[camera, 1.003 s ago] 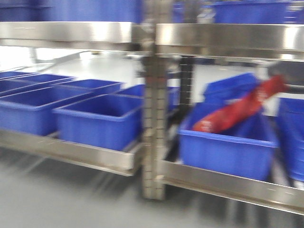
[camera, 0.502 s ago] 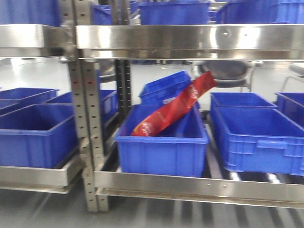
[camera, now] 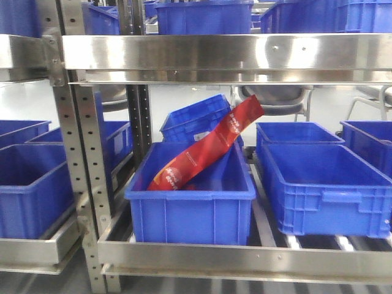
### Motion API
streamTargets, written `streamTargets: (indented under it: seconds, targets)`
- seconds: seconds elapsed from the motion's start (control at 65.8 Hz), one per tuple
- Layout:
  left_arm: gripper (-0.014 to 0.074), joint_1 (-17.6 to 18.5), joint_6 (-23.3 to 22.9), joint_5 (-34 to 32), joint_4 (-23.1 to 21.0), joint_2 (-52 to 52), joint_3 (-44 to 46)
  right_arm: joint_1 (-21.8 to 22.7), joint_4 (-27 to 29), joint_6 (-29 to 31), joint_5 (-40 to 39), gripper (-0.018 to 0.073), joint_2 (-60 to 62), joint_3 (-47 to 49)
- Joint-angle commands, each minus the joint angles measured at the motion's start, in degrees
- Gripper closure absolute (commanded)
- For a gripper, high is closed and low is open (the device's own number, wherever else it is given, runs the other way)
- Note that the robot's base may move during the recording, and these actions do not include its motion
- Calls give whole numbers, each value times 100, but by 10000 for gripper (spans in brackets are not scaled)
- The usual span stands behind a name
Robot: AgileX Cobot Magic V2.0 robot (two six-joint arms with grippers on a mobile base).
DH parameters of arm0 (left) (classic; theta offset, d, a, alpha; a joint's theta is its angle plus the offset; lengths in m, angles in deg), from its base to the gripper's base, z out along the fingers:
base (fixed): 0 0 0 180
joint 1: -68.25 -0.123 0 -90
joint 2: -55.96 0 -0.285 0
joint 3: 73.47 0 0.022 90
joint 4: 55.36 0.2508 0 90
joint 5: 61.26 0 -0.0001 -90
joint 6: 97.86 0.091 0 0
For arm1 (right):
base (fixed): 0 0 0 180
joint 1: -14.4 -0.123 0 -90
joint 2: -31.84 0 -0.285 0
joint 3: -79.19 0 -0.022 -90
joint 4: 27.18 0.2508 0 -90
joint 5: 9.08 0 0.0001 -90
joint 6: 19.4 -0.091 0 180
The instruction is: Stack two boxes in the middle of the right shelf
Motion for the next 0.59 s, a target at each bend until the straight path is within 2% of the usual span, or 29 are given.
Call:
streamTargets:
  seconds: [0.0,0.578]
  targets:
    - [708,0,12,-281,138,55,70,13,-17,112,-297,712,70,71]
    - [708,0,12,-281,138,55,70,13,-17,112,-297,712,70,71]
